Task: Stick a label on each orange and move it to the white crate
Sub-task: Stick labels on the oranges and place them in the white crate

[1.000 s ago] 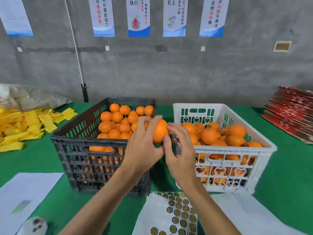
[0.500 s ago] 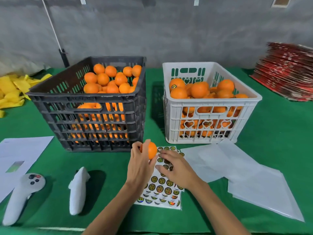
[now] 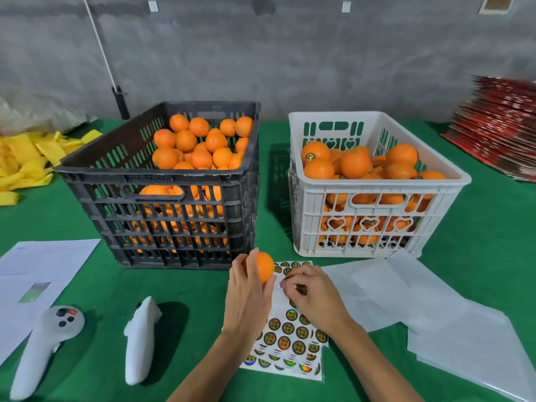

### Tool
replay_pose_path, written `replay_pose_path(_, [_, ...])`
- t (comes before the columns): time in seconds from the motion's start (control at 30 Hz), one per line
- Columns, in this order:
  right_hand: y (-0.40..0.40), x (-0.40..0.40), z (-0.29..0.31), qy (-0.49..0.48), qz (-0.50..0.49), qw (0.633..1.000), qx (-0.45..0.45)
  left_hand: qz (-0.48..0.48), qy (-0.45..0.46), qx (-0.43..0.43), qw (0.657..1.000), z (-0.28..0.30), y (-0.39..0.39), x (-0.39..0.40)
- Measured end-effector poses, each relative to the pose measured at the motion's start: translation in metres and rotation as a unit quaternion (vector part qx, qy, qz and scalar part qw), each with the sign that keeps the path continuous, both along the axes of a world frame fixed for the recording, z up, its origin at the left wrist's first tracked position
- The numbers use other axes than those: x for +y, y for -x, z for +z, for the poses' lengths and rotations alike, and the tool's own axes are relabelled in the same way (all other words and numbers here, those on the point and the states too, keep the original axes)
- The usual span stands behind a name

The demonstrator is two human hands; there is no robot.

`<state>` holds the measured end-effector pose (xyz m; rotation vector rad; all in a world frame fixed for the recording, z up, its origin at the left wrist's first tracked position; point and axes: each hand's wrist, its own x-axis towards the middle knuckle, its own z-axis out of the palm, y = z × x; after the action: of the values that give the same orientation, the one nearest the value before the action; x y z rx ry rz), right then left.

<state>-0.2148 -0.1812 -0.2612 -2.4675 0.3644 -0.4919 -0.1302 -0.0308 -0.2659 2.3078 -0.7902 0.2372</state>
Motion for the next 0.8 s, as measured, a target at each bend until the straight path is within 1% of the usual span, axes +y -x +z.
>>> replay_pose_path(0.07, [0.000, 0.000, 0.001, 0.050, 0.012, 0.999, 0.001, 0.000, -0.001, -0.002, 1.000, -0.001, 0.000, 0.000])
replay_pose_path(0.1, [0.000, 0.000, 0.002, 0.053, 0.010, 0.999, 0.005, 0.002, 0.001, 0.001, 1.000, -0.001, -0.001, 0.000])
replay_pose_path(0.17, [-0.001, 0.004, 0.009, 0.003, -0.036, 0.999, 0.001, -0.003, 0.006, 0.007, 1.000, 0.001, -0.001, 0.001])
replay_pose_path(0.23, [-0.005, 0.006, 0.021, -0.062, -0.119, 0.989, -0.058, -0.024, 0.019, 0.005, 1.000, 0.003, 0.000, 0.001])
replay_pose_path(0.27, [-0.008, 0.007, 0.030, -0.065, -0.155, 0.981, -0.101, -0.041, 0.025, 0.004, 0.999, 0.006, 0.002, 0.001])
replay_pose_path(0.33, [-0.013, 0.013, 0.050, -0.021, -0.190, 0.967, -0.171, -0.071, 0.043, -0.009, 0.996, 0.015, 0.004, -0.001])
replay_pose_path(0.4, [-0.018, 0.019, 0.067, 0.026, -0.161, 0.966, -0.200, -0.084, 0.073, -0.018, 0.994, 0.030, 0.005, -0.007])
replay_pose_path(0.47, [-0.020, 0.024, 0.085, 0.034, -0.114, 0.972, -0.204, -0.092, 0.105, -0.025, 0.990, 0.054, 0.003, -0.016])
replay_pose_path(0.57, [-0.019, 0.020, 0.119, 0.112, -0.086, 0.950, -0.278, -0.108, 0.156, -0.077, 0.979, 0.101, -0.006, -0.032])
replay_pose_path(0.63, [-0.021, 0.011, 0.146, 0.166, -0.073, 0.938, -0.295, -0.116, 0.161, -0.099, 0.975, 0.136, -0.015, -0.043])
replay_pose_path(0.7, [-0.025, -0.004, 0.175, 0.186, -0.096, 0.938, -0.276, -0.122, 0.155, -0.124, 0.972, 0.170, -0.026, -0.062])
replay_pose_path(0.8, [-0.035, -0.039, 0.220, 0.160, -0.166, 0.939, -0.255, -0.146, 0.148, -0.176, 0.962, 0.221, -0.042, -0.106])
